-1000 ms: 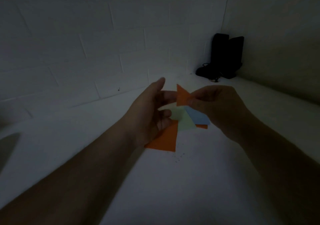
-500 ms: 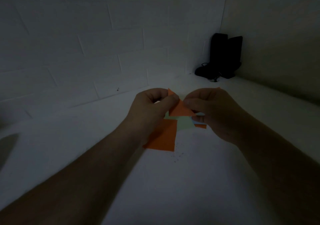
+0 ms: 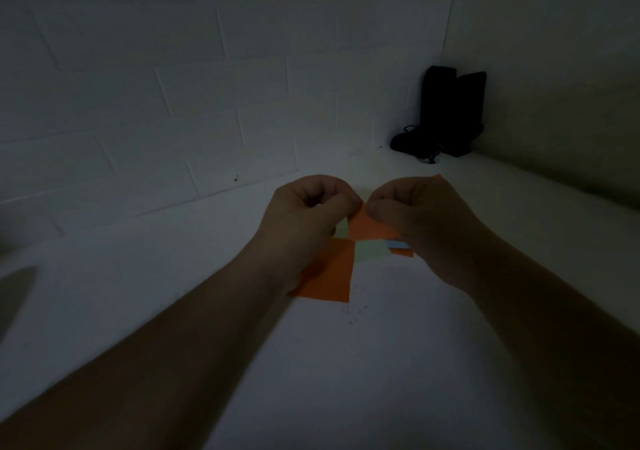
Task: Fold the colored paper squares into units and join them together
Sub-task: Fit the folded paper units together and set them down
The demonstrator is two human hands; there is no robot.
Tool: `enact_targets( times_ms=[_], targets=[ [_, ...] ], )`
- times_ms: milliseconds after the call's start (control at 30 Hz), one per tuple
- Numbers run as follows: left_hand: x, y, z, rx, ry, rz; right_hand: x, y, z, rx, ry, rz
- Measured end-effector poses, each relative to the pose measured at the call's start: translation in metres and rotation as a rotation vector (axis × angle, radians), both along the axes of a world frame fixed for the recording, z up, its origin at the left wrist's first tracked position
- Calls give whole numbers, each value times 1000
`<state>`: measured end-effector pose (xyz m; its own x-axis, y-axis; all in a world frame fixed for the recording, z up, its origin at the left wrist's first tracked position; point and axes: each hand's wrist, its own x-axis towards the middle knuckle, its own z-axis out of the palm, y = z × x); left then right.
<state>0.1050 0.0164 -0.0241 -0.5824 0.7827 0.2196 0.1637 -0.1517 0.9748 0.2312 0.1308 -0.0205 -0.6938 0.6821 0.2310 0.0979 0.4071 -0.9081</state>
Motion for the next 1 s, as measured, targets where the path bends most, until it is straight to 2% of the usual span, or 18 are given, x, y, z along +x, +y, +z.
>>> enact_targets(
  times_ms=[600,1000],
  targets=[
    [3,0,3,-24,-71,10,-1,-4,3,-48,4,-26],
    [0,2,-2,22,90,38,-3,1,-1,-110,-15,50]
  ],
)
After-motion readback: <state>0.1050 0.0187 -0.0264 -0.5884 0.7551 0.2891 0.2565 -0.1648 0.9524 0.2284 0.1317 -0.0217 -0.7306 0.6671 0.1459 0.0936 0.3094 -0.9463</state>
